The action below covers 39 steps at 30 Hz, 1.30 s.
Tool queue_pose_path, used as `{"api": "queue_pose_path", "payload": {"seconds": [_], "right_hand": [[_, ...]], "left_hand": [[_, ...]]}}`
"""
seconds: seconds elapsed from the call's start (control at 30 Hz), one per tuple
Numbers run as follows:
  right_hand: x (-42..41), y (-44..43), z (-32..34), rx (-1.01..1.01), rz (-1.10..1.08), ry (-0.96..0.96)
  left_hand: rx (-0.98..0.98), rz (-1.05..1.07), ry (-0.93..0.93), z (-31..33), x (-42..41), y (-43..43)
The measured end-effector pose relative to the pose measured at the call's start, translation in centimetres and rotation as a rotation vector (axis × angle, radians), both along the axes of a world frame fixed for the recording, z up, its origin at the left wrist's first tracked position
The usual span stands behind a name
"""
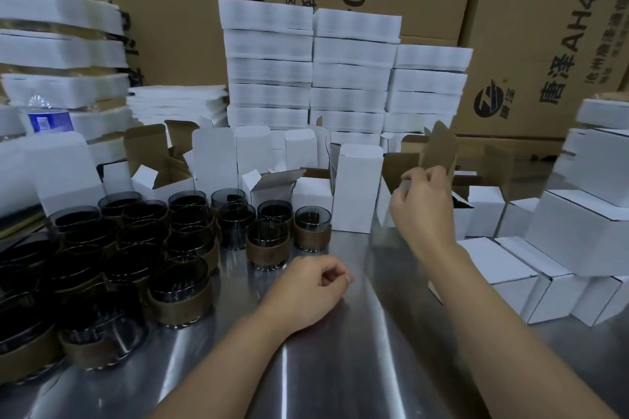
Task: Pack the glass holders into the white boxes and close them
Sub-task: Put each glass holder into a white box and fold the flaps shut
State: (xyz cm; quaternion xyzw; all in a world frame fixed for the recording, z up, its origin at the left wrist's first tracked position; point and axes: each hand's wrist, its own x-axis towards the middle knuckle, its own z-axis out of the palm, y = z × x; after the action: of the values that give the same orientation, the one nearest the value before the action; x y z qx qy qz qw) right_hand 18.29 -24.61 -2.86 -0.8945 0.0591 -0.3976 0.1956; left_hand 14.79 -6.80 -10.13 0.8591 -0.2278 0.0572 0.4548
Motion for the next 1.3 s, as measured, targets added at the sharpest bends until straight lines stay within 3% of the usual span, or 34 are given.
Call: {"api": "queue_pose_path", "payload": {"seconds": [0.17, 0.4, 0.67, 0.9, 1.3], "right_hand": [[-2.6, 0.3, 1.8, 0.086, 0.035, -0.053], [-4.6, -0.1, 3.2, 0.262, 0.142, -0.324], [-3.7, 1.1, 1.5, 0.330, 0.351, -0.164], [-3.8, 2.7, 0.1, 0.234, 0.573, -0.043], [-2.9, 3.1, -1.0, 0.599, 0.751, -0.018]], "left_hand": [[0.007, 0.028, -0.023, 0.0, -0.1, 0.1], [-0.085, 0.053, -0.060, 0.1, 0.1, 0.1], [-0.204, 0.021, 0.061, 0.5, -0.1, 0.3], [-0.346, -0.019, 0.038, 0.5, -0.2, 0.2], [-0.341, 0.010, 0.004, 0.6, -0.1, 0.3]]}}
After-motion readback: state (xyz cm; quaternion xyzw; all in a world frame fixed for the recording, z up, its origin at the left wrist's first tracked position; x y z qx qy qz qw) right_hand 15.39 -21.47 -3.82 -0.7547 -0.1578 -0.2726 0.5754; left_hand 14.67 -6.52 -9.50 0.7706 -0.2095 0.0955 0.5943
